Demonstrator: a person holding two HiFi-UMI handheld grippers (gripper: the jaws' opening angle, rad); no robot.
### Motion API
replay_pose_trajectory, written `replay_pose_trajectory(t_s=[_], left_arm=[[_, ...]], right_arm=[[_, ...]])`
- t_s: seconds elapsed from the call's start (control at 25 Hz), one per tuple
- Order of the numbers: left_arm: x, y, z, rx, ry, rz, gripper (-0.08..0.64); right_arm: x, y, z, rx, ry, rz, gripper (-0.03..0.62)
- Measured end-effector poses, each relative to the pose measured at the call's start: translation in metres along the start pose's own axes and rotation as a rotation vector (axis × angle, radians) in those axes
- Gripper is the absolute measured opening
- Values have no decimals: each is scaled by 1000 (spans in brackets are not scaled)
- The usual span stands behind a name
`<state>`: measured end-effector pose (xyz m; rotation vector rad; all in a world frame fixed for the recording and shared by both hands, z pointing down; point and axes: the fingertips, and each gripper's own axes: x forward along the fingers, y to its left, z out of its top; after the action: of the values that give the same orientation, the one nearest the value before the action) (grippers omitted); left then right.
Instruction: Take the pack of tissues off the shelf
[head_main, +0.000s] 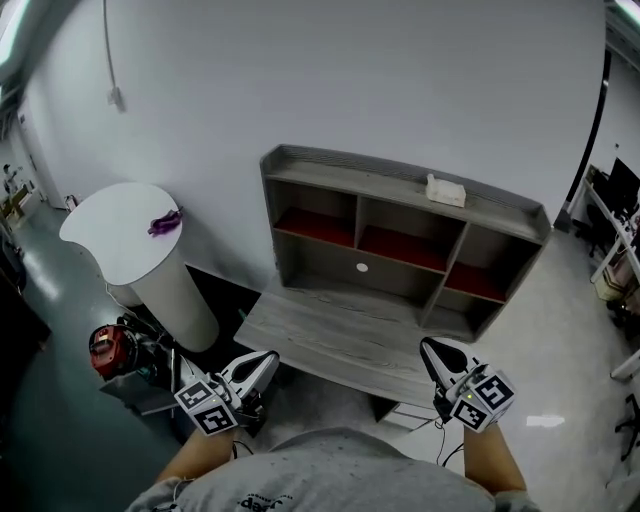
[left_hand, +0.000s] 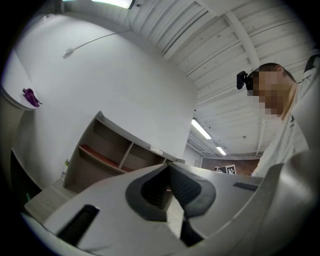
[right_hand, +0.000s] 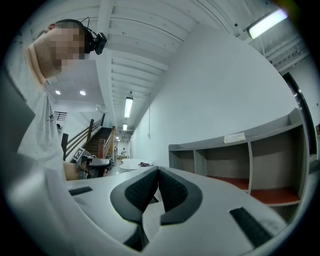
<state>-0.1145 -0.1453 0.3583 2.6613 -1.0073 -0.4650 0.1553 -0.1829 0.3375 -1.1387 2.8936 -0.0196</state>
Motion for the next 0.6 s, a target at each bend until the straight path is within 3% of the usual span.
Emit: replay_pose_trajectory(t_s=[0.24, 0.48, 0.6], left_arm=[[47, 34, -2, -17, 29, -25, 12], [98, 102, 15, 3, 39, -110, 12], [125, 142, 27, -28, 59, -157, 12]], right_arm=[[30, -53, 0, -5, 6, -40, 15], [80, -102, 10, -43, 1, -156, 31], [106, -123, 21, -63, 8, -232, 32]])
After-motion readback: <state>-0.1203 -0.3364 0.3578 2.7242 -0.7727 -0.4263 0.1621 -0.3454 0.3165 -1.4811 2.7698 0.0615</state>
